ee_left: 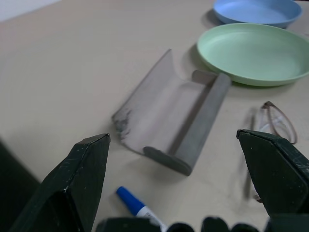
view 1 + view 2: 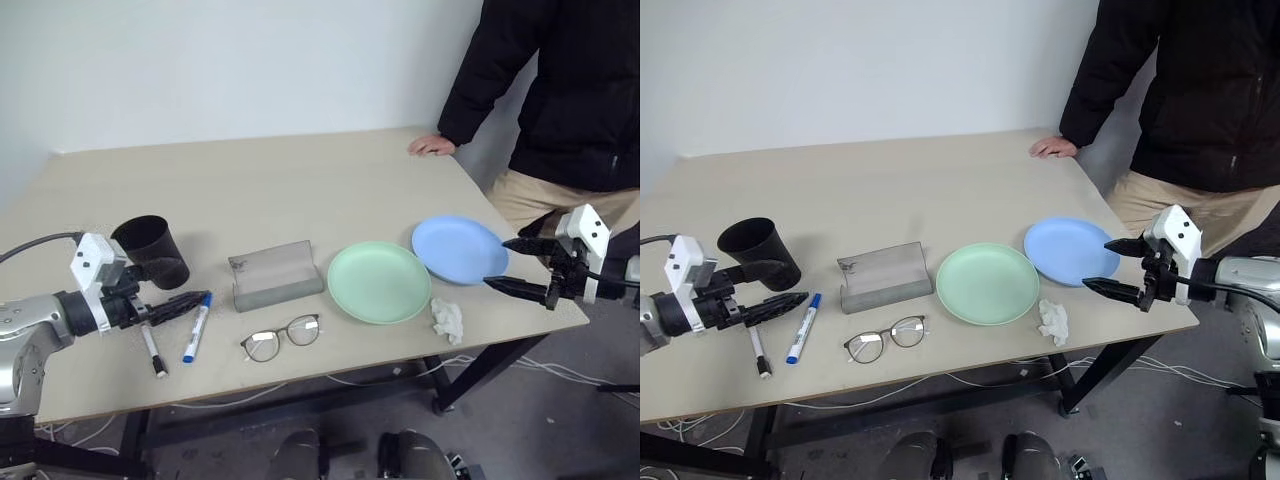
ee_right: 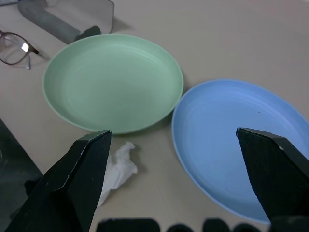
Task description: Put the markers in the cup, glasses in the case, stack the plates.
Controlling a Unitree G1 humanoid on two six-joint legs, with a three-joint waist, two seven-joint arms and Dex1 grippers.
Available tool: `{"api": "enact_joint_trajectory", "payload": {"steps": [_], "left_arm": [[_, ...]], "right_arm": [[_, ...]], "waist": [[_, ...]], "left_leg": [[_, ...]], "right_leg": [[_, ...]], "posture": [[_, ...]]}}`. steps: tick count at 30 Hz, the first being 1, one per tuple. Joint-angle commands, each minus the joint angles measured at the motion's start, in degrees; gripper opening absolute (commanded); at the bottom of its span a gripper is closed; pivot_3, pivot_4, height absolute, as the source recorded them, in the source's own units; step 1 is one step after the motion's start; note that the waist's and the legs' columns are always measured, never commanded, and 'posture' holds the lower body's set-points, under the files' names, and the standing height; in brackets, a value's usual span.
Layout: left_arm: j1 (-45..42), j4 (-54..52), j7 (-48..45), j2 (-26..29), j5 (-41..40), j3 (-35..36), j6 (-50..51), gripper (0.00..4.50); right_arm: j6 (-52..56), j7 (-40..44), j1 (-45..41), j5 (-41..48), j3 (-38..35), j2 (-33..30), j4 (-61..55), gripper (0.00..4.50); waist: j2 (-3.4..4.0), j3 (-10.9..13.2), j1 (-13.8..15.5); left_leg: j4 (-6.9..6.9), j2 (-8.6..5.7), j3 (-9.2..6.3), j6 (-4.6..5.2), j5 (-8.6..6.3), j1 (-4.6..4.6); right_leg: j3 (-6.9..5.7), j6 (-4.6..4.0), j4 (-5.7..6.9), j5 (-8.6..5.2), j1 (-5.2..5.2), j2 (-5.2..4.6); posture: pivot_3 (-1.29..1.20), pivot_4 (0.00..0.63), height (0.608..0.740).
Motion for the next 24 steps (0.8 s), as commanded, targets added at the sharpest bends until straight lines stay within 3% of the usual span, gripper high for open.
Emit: {"api": "enact_joint_trajectory", "payload": {"steps": [1, 10, 24], "left_arm": [[0.23, -4.29, -0.29, 1.49, -0.76, 1.53, -0.02, 4.47], [1.12, -7.85, 0.47, 1.36, -0.56, 1.47, 0.84, 4.47], [-0.91, -6.33, 4.82, -2.55, -0.59, 0.45, 0.13, 4.47]], "right_arm": [[0.94, -0.67, -0.21, 0.66, -0.67, -0.82, -1.84, 4.5], [2.9, -1.96, -0.54, 0.4, 1.3, 0.23, -3.58, 4.5], [9.75, -11.16, 2.62, -1.62, 8.47, 6.95, -6.04, 4.5]], "waist": [[0.0, 0.0, -0.02], [0.01, 0.0, 0.01], [0.0, -0.01, 0.0]], "left_leg": [[0.03, 0.01, 0.01, 0.0, 0.0, 0.0], [0.15, 0.1, 0.04, 0.0, 0.0, -0.01], [0.28, 0.2, 0.14, 0.01, 0.0, -0.02]], "right_leg": [[0.0, 0.0, 0.0, 0.0, 0.0, 0.0], [-0.03, 0.0, 0.0, 0.0, 0.0, 0.02], [-0.03, 0.01, 0.0, 0.01, 0.03, 0.06]], "posture": [[0.0, 0.0, 0.701], [0.0, 0.0, 0.701], [0.0, 0.0, 0.701]]}}
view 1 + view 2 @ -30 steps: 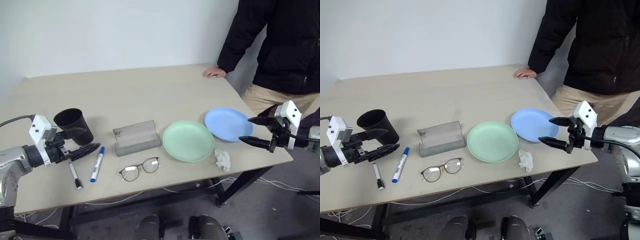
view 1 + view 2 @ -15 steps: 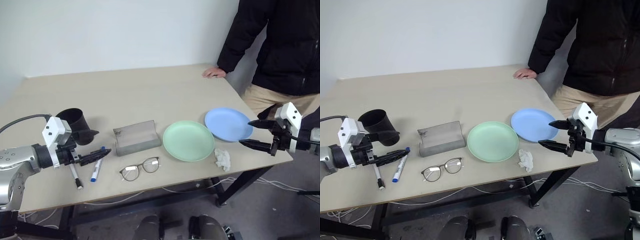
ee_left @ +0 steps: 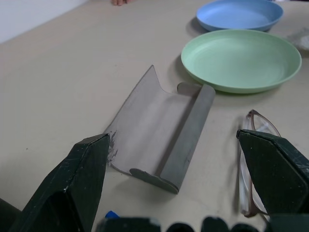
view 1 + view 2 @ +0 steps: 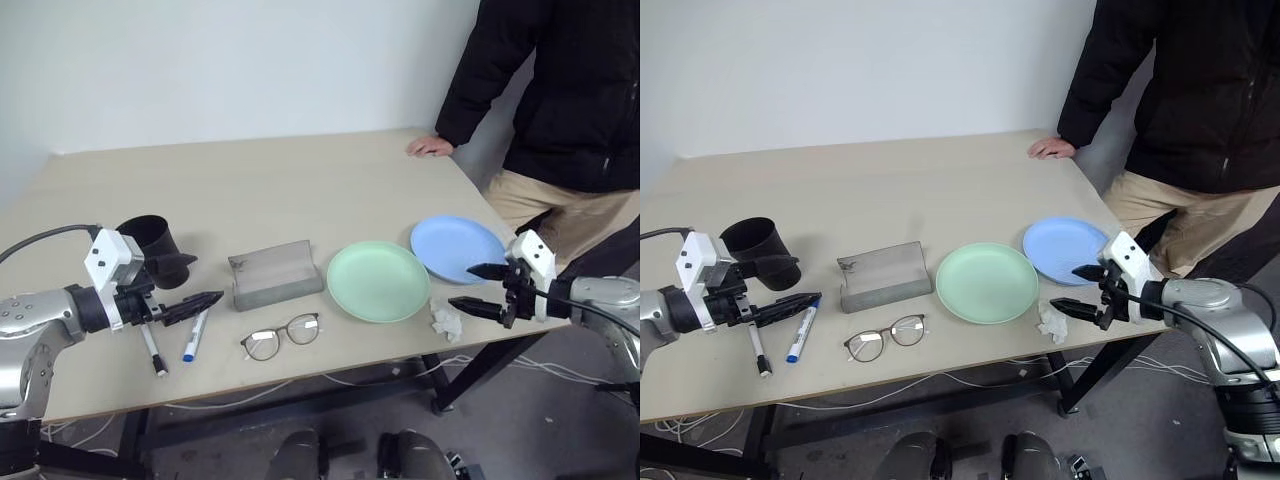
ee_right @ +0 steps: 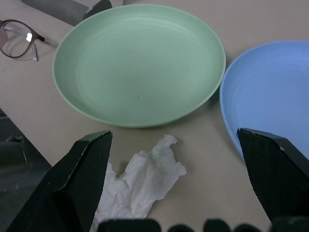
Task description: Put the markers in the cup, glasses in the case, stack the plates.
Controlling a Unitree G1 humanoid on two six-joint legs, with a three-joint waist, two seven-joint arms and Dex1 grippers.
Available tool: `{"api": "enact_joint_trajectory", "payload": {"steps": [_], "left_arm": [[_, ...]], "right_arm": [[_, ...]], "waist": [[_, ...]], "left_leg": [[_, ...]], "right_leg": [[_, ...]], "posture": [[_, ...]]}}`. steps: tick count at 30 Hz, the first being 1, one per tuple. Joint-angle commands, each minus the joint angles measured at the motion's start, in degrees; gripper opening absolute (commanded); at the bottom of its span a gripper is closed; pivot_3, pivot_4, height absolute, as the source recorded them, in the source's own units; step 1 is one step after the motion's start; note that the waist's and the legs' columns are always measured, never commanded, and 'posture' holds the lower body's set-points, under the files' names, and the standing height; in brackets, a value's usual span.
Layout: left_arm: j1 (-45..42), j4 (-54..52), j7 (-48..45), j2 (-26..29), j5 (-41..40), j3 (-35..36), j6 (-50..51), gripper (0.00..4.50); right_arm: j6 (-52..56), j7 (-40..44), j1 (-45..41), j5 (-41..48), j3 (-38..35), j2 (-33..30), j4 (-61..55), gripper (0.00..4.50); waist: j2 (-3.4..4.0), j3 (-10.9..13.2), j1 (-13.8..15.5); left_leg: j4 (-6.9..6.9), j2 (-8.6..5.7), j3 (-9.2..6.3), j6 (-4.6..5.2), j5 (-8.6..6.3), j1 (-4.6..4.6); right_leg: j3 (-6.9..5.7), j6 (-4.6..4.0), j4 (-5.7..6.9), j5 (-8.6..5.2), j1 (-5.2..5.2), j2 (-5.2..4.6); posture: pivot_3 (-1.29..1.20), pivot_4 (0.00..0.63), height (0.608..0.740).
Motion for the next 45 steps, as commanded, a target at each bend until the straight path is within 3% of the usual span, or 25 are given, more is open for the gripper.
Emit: {"api": "enact_joint_trajectory", "payload": {"steps": [1, 12, 22, 36, 45], "left_arm": [[-0.87, -1.55, 1.56, -0.95, -0.82, 0.54, 0.01, 4.47], [-0.56, -1.15, 1.8, -0.96, -0.17, 0.48, -0.03, 4.47], [0.69, -0.88, 2.04, -1.09, 0.13, 0.57, -0.14, 4.47], [0.46, -1.18, 3.66, -1.72, -0.3, 0.11, 0.11, 4.47], [1.22, -2.13, 4.43, -1.82, -0.86, 0.64, 0.63, 4.47]], "right_arm": [[1.78, -1.88, 0.78, 0.21, 0.46, 0.97, -2.27, 4.5], [3.39, -5.86, 3.76, -0.27, 2.41, 5.0, -3.32, 4.5], [4.48, -4.63, -1.42, 2.76, -3.73, 2.98, 0.97, 4.5], [-11.2, -3.51, -12.63, -10.11, 4.11, 2.68, 24.92, 4.5], [-17.41, 0.01, -17.9, -14.63, 7.76, 3.61, 33.19, 4.5]], "waist": [[-0.01, -0.01, 0.0], [0.0, -0.01, 0.01], [0.02, 0.0, -0.01], [0.04, -0.01, -0.08], [0.04, -0.02, -0.04]], "left_leg": [[0.01, 0.02, 0.0, 0.0, 0.0, 0.01], [0.16, 0.23, 0.08, -0.01, 0.0, 0.01], [0.22, 0.35, 0.2, 0.0, 0.0, 0.01], [0.22, 0.36, 0.31, -0.01, 0.0, -0.01], [0.25, 0.33, 0.27, -0.01, 0.01, 0.0]], "right_leg": [[-0.01, 0.0, 0.0, 0.0, 0.01, 0.01], [-0.08, 0.0, 0.01, 0.0, 0.0, 0.08], [-0.1, 0.0, -0.04, 0.0, -0.03, 0.08], [-0.09, 0.0, 0.04, 0.0, -0.09, 0.1], [-0.05, 0.0, 0.2, 0.01, -0.08, 0.12]], "posture": [[0.0, 0.0, 0.701], [0.0, 0.0, 0.701], [0.0, 0.0, 0.701], [0.0, 0.0, 0.701], [0.0, 0.0, 0.701]]}}
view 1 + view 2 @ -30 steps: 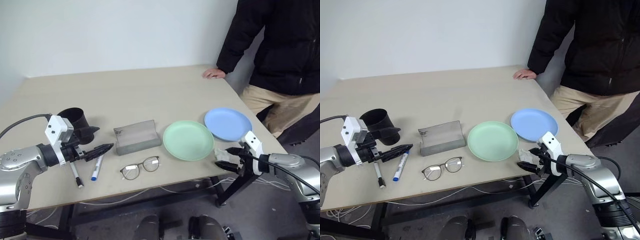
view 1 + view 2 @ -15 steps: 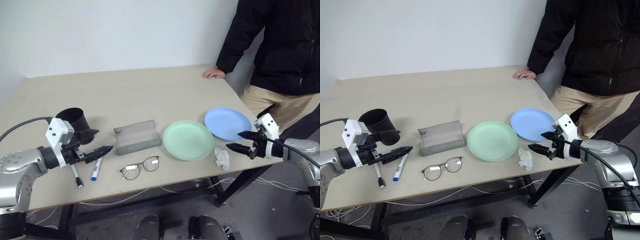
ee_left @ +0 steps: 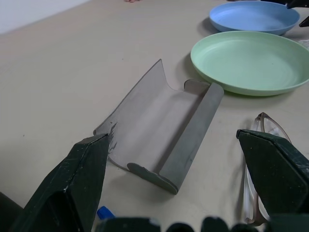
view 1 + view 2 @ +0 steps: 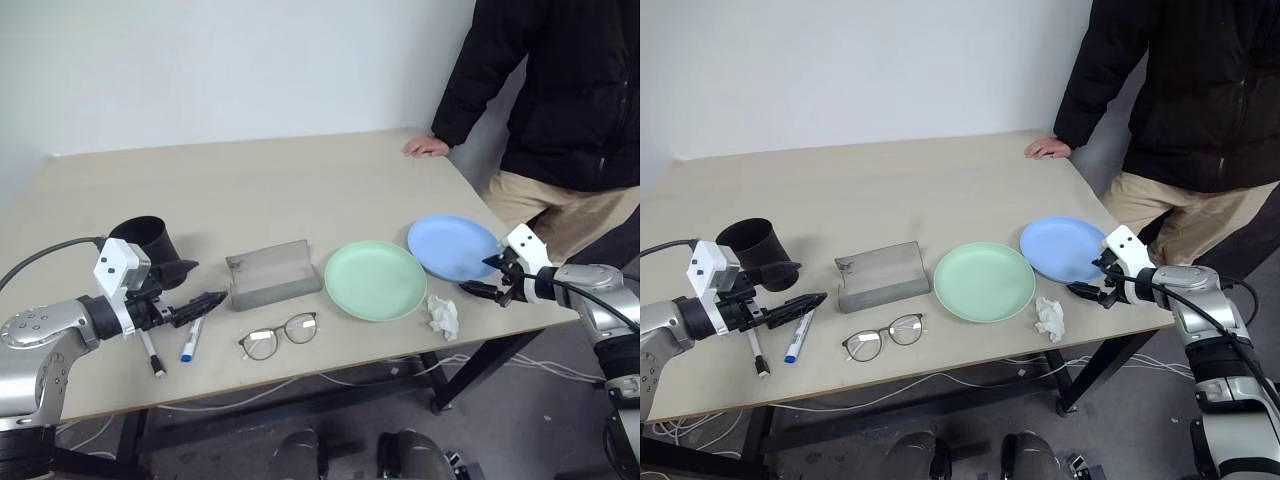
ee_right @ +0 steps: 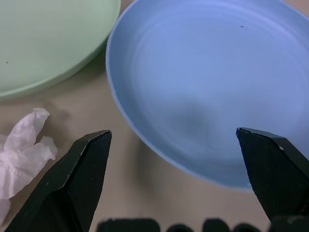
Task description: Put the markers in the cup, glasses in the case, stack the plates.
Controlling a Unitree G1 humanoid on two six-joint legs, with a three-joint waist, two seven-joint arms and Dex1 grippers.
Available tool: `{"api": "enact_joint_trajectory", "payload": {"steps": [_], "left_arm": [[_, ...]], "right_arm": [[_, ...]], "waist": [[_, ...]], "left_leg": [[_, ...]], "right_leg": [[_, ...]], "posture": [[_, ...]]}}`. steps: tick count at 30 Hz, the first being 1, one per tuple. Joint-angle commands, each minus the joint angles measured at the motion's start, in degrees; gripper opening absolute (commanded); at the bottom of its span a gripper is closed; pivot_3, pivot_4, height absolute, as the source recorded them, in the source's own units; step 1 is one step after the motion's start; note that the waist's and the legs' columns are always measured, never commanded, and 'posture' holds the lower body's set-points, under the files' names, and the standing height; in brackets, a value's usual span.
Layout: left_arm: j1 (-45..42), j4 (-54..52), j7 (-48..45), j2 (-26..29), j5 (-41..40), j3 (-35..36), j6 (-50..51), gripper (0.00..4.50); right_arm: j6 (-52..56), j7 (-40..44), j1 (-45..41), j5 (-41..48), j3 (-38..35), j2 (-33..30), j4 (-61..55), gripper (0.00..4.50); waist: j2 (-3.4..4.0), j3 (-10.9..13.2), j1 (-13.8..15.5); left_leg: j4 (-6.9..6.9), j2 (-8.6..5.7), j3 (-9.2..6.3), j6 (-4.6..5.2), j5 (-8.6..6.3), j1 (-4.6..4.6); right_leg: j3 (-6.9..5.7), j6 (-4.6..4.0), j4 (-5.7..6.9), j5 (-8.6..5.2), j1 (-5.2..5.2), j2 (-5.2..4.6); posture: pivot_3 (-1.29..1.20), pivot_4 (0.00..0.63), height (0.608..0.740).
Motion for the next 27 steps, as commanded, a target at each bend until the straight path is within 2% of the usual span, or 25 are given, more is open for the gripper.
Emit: {"api": "enact_joint_trajectory", "payload": {"steps": [1, 12, 16, 26, 27], "left_arm": [[-0.56, -1.85, 0.41, 0.32, -0.77, 1.31, 0.17, 4.47], [0.61, -3.68, 1.27, 0.17, -1.26, 2.14, 1.38, 4.47], [0.1, -3.49, 1.46, 0.13, -1.1, 1.72, 1.55, 4.5], [-1.1, -3.51, 1.84, 0.28, -1.28, 1.75, 1.83, 4.5], [-0.96, -3.64, 1.94, 0.2, -1.3, 1.84, 1.84, 4.5]], "right_arm": [[-2.74, 2.14, -2.28, -1.71, 0.66, -0.1, 1.63, 4.5], [-6.31, 8.82, -6.49, -5.06, 4.52, 1.55, 6.83, 4.5], [-8.06, 8.97, -8.71, -6.88, 5.89, 3.48, 10.04, 3.59], [-11.42, 10.69, -10.98, -9.69, 7.11, 6.21, 14.23, 0.1], [-11.74, 10.26, -11.7, -9.98, 6.93, 6.35, 15.11, 0.04]], "waist": [[0.0, 0.0, 0.01], [0.01, 0.0, -0.4], [0.01, 0.0, -0.42], [0.02, -0.01, -0.44], [0.01, -0.01, -0.51]], "left_leg": [[0.01, -0.01, -0.02, 0.0, 0.0, 0.0], [0.22, -0.07, 0.02, -0.01, 0.0, 0.03], [0.23, 0.01, -0.03, -0.12, 0.06, 0.05], [0.25, -0.01, -0.06, -0.15, 0.08, 0.03], [0.25, -0.01, -0.05, -0.15, 0.08, 0.04]], "right_leg": [[0.0, 0.0, 0.02, 0.0, 0.01, 0.0], [0.11, 0.0, 0.54, 0.0, -0.13, -0.1], [0.03, 0.0, 0.58, 0.0, -0.13, -0.07], [0.04, 0.0, 0.62, 0.0, -0.12, -0.05], [0.05, 0.0, 0.62, 0.0, -0.12, -0.05]], "posture": [[0.0, 0.0, 0.701], [0.0, 0.0, 0.701], [0.0, 0.0, 0.701], [0.0, 0.0, 0.701], [0.0, 0.0, 0.701]]}}
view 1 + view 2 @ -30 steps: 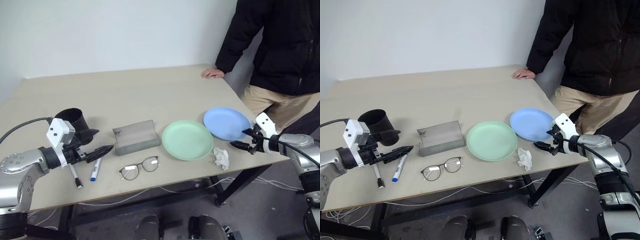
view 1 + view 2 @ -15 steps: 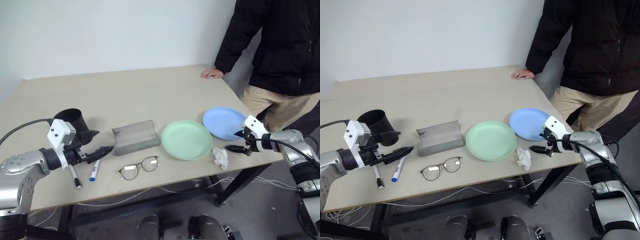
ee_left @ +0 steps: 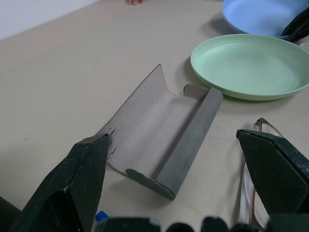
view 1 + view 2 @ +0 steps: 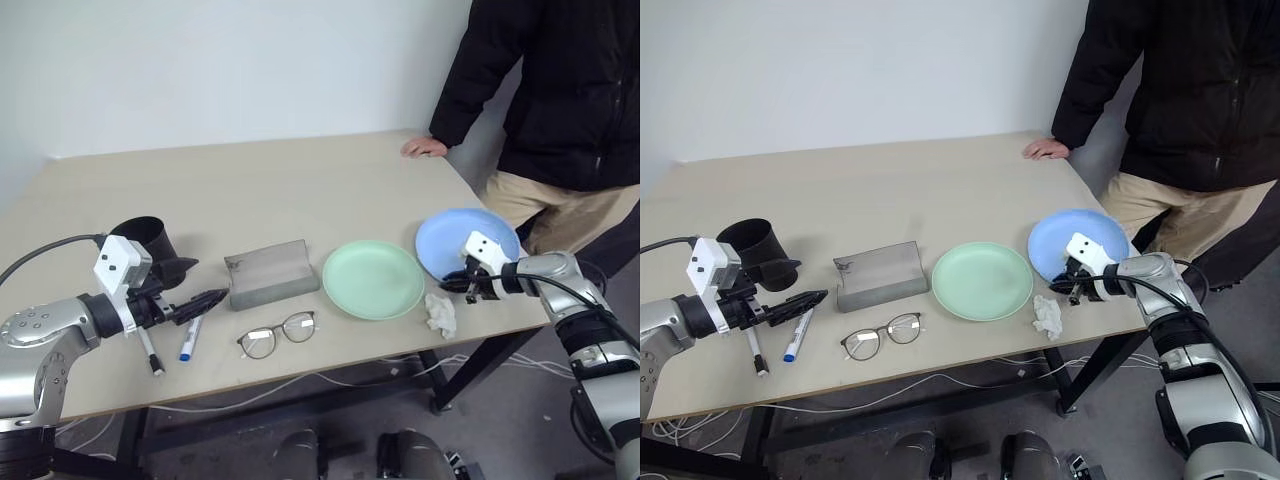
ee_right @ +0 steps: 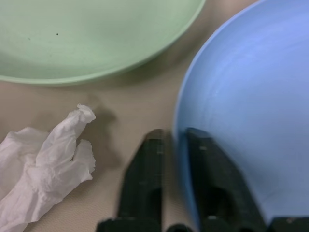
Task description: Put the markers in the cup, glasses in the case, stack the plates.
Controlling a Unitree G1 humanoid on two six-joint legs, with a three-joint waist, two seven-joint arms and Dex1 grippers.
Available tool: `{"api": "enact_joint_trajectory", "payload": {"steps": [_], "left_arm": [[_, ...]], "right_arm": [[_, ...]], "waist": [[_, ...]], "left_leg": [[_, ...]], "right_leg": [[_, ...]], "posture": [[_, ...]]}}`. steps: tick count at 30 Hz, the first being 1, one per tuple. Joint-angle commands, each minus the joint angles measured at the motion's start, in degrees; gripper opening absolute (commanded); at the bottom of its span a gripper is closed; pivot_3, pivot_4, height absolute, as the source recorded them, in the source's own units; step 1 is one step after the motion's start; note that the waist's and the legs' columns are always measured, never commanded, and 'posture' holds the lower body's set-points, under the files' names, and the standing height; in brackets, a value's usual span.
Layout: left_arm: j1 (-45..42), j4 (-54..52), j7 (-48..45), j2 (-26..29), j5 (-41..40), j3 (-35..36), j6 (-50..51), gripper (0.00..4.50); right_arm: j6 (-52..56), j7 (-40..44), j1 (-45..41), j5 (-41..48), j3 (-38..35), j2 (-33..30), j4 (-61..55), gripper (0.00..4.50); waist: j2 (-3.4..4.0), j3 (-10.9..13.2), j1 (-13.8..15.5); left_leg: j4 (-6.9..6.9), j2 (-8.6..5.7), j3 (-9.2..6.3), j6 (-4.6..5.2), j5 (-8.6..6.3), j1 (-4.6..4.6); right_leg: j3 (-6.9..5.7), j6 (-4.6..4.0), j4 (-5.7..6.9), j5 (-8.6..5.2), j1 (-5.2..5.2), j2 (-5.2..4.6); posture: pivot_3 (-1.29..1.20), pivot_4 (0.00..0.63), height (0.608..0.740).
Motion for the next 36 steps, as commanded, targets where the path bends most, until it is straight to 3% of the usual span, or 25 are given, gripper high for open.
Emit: {"api": "enact_joint_trajectory", "payload": {"steps": [1, 9, 18, 36], "left_arm": [[-0.67, -1.87, 0.3, 0.09, -1.11, 1.51, -0.1, 4.5], [0.44, -3.04, 0.94, -0.8, -1.24, 1.63, 0.16, 4.5], [-0.96, -1.97, 1.01, -1.13, -0.83, 0.62, -0.25, 4.5], [-1.49, -0.9, 0.55, -0.84, -0.41, 0.46, -0.4, 4.5]], "right_arm": [[-1.77, -0.1, -3.09, -1.02, -0.47, 0.35, 2.21, 0.04], [-5.44, -2.07, -8.17, -1.98, -2.07, -0.32, 8.99, 0.04], [-6.6, -0.67, -9.79, -1.73, -2.75, -1.19, 6.65, 0.04], [-9.37, 13.68, 1.41, 4.17, 0.66, -0.96, -28.04, 0.04]], "waist": [[-0.01, -0.01, -0.29], [0.06, 0.01, -0.26], [0.09, 0.01, -0.28], [0.11, 0.01, 0.04]], "left_leg": [[0.0, 0.01, 0.01, 0.0, 0.0, 0.02], [0.01, 0.09, 0.07, -0.07, 0.07, 0.04], [-0.01, 0.06, 0.05, -0.07, 0.06, 0.02], [-0.05, 0.05, -0.01, -0.08, 0.05, -0.03]], "right_leg": [[0.0, 0.0, 0.01, 0.0, 0.0, 0.01], [-0.04, 0.0, 0.01, 0.0, 0.0, 0.0], [-0.02, 0.0, 0.06, 0.0, -0.07, 0.02], [-0.07, 0.0, 0.02, 0.0, -0.11, -0.04]], "posture": [[0.0, 0.0, 0.701], [0.0, 0.0, 0.701], [0.0, 0.0, 0.701], [0.0, 0.0, 0.701]]}}
